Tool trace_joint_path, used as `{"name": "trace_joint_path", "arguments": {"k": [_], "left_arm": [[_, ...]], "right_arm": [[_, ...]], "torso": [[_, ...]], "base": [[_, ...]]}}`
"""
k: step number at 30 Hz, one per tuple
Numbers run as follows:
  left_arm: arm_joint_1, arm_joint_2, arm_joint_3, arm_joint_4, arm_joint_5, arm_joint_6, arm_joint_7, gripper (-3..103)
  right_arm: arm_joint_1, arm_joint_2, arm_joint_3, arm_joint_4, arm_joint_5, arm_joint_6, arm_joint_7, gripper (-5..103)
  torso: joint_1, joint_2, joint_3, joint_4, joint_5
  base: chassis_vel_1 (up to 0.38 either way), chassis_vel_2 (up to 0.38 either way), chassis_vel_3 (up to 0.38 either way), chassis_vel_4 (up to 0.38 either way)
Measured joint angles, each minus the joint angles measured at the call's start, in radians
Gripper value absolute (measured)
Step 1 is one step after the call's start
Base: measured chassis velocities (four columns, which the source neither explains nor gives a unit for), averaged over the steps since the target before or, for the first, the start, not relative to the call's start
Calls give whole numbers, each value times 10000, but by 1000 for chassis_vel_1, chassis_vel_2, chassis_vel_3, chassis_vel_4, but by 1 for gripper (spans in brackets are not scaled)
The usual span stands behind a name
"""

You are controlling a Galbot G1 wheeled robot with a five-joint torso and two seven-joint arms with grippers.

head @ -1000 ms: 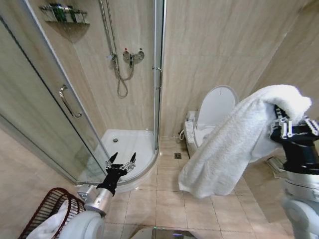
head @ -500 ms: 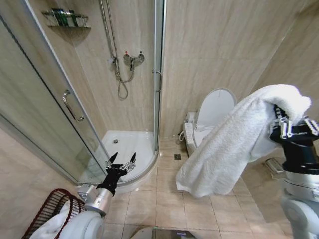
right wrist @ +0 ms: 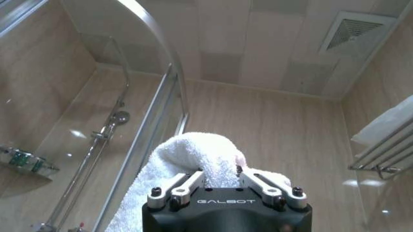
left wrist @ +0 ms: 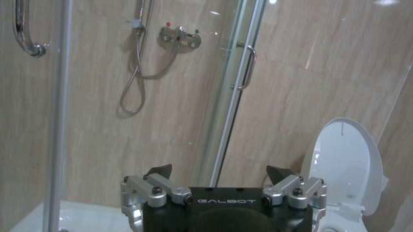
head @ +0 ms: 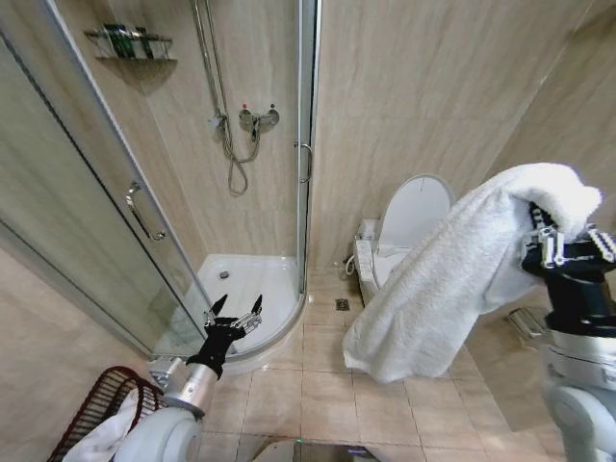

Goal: Discard the used towel into the hamper.

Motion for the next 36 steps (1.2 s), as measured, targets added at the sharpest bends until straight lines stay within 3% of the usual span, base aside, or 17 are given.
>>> {"name": "trace_joint_path", "arguments": {"k": [36], "left_arm": [[0,0,0,0,0,0,0,99]], "right_arm": [[28,26,-199,0,-104,-53,14,12]], "torso": [[927,2013,1090,0,0]], "base": [[0,0,0,0]]}}
